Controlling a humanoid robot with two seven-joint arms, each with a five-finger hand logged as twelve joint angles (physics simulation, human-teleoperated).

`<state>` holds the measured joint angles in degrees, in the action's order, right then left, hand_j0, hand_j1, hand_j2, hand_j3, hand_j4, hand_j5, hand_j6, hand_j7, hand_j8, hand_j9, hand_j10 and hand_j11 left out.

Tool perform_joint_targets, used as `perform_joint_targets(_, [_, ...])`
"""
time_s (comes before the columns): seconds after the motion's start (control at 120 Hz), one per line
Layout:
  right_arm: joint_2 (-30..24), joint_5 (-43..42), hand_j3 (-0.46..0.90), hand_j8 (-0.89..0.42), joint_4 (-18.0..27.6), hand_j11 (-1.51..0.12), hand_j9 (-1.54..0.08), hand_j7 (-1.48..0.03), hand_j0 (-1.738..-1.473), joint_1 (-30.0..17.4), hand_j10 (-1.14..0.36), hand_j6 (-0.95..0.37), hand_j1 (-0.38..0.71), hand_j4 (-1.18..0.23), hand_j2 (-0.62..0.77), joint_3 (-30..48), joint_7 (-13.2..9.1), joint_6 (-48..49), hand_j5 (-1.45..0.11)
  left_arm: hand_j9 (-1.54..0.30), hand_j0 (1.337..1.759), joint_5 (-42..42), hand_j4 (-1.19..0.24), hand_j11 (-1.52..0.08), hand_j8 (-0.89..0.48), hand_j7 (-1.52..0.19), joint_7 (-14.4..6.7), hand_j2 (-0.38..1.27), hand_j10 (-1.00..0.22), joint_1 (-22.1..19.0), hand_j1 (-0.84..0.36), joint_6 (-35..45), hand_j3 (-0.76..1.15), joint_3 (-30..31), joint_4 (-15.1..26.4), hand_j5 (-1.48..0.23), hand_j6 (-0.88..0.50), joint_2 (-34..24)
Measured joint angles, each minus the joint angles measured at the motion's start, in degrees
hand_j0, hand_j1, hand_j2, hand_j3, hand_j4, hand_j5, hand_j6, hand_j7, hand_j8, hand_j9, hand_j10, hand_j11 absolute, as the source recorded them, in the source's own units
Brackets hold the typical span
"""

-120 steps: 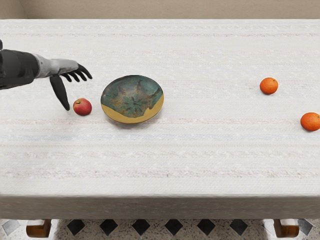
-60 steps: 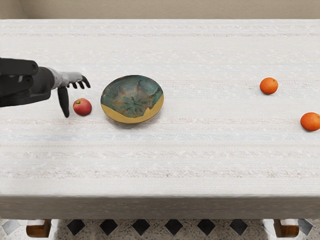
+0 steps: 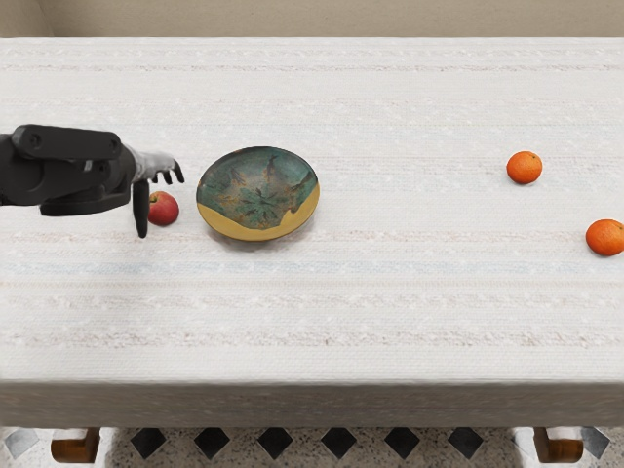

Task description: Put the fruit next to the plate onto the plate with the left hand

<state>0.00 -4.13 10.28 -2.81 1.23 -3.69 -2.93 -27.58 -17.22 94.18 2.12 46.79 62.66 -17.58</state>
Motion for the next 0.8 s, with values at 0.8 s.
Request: perform_joint_targets(0.8, [0.0,0.0,0.00,-0.03,0.0,-0.03,-0.03,-0.03,-1.658,0.0,-0.03,-0.03,-0.32,-0.03,-0.01,0.0,0.0,0.0,-0.03,-0.42,1.658,0.3,-0.32,-0.42,-0.32,-0.42,0.0,0.07,-0.32,-3.9,-0.03,6.5,0.00,-0.2,-3.4,-0.42,-0.32,3.8])
